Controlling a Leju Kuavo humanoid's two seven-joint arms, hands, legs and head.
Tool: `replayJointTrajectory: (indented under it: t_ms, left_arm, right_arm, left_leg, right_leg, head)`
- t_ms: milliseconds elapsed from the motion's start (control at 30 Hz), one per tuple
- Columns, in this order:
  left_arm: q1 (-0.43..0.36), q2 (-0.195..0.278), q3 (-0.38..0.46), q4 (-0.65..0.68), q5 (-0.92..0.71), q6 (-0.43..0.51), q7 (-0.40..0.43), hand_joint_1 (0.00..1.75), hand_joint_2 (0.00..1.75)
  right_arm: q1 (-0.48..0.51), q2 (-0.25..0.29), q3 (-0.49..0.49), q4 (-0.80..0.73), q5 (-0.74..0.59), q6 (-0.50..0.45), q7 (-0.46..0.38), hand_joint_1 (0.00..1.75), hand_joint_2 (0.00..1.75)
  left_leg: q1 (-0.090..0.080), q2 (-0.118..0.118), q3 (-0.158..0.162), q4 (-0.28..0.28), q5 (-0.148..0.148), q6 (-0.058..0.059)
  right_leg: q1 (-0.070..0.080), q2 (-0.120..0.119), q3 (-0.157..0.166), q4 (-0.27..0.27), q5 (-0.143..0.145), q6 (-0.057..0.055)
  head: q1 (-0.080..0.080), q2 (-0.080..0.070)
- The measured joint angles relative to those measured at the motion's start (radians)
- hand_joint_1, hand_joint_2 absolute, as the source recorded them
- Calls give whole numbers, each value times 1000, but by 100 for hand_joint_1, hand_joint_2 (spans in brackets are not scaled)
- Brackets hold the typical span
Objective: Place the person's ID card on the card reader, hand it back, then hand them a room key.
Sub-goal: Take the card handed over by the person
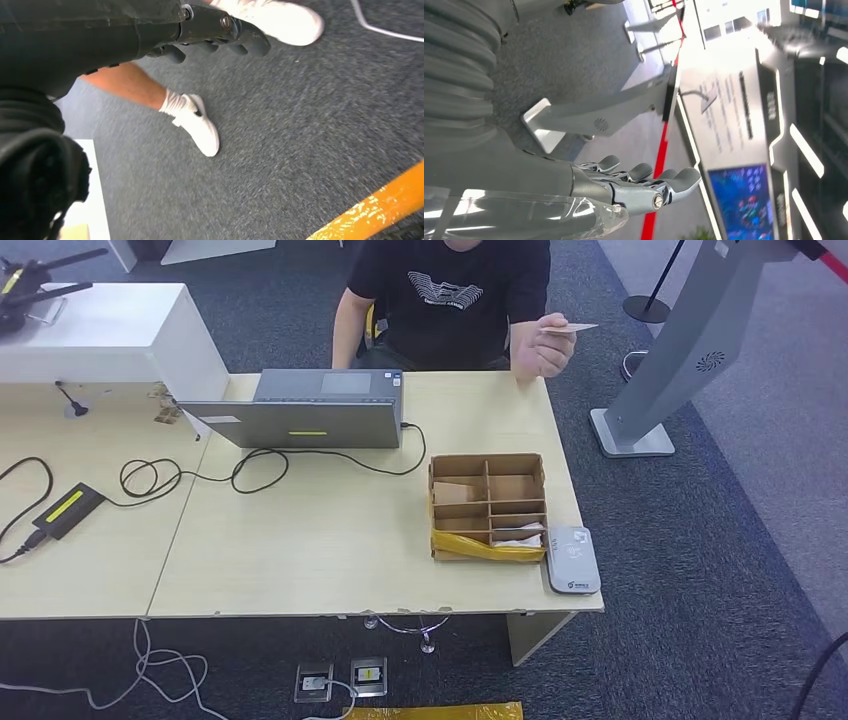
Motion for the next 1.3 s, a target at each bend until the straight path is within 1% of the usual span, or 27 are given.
replayJointTrajectory:
  t_ms: [33,67,100,133,200,267,333,367,400,433,633,833,933,1100,1300]
  left_arm:
    - [0,2,-6,0,-8,-7,-10,0,0]
    - [0,4,-13,0,-15,-15,-21,0,0]
    - [0,6,-20,0,-20,-24,-30,0,0]
    - [0,7,-26,0,-22,-33,-38,0,0]
    - [0,11,-38,0,-19,-51,-47,0,0]
    - [0,13,-47,0,-12,-64,-49,0,0]
    - [0,15,-53,0,-4,-73,-41,0,0]
    - [0,16,-56,0,-2,-76,-34,0,0]
    - [0,16,-60,0,-1,-78,-25,0,0]
    - [0,16,-63,0,0,-79,-18,0,0]
    - [0,17,-80,0,-8,-80,0,0,0]
    - [0,18,-95,0,-11,-85,5,0,0]
    - [0,18,-100,0,-11,-90,7,0,0]
    - [0,18,-109,0,-1,-93,7,0,0]
    - [0,18,-112,0,21,-89,7,0,0]
  right_arm:
    - [0,-4,16,-14,35,6,6,0,175]
    - [-2,-10,36,-31,99,8,26,0,175]
    - [-5,-17,59,-47,193,9,59,0,175]
    - [-9,-24,84,-62,319,13,107,0,175]
    - [-21,-37,142,-91,677,50,242,0,175]
    - [-35,-48,200,-115,1053,137,375,0,175]
    - [-55,-61,263,-131,1337,265,472,0,175]
    - [-69,-70,296,-136,1436,326,507,0,175]
    - [-83,-79,330,-139,1506,375,533,0,175]
    - [-99,-88,363,-140,1548,408,550,0,175]
    - [-185,-144,531,-136,1647,500,607,0,175]
    - [-229,-184,649,-124,1660,526,627,0,175]
    - [-241,-194,687,-119,1628,522,628,0,175]
    - [-251,-196,734,-112,1518,489,619,0,175]
    - [-289,-192,824,-90,1452,462,624,0,175]
  left_leg:
    - [0,0,0,0,0,0]
    - [0,0,0,0,0,0]
    - [0,0,-1,0,0,0]
    - [0,0,-1,0,0,0]
    - [0,0,-1,0,0,0]
    - [1,0,-1,0,0,0]
    - [1,-1,-1,0,1,0]
    - [1,-2,-1,0,1,0]
    - [1,-2,-1,0,1,0]
    - [1,-2,-1,0,2,0]
    - [1,-3,-2,0,2,0]
    - [1,-4,-2,0,2,0]
    - [1,-4,-2,0,2,0]
    - [1,-3,-2,0,2,0]
    - [1,-3,-2,0,2,0]
  right_leg:
    - [0,0,0,0,0,0]
    - [0,0,0,0,0,0]
    - [0,0,0,0,0,0]
    - [0,0,0,0,0,0]
    - [1,0,0,0,0,0]
    - [1,0,0,0,0,0]
    - [1,-2,0,0,0,0]
    - [1,-2,0,0,0,0]
    - [1,-2,0,0,0,0]
    - [1,-3,0,0,0,0]
    - [1,-4,0,0,0,0]
    - [1,-4,-1,0,0,0]
    - [1,-4,-1,0,0,0]
    - [1,-4,-1,0,0,0]
    - [1,-4,-1,0,0,0]
  head:
    - [0,0]
    - [0,0]
    - [0,0]
    - [0,0]
    - [0,0]
    - [0,0]
    - [0,0]
    - [0,0]
    - [0,0]
    - [0,0]
    - [0,0]
    - [0,0]
    - [0,0]
    - [0,0]
    - [0,0]
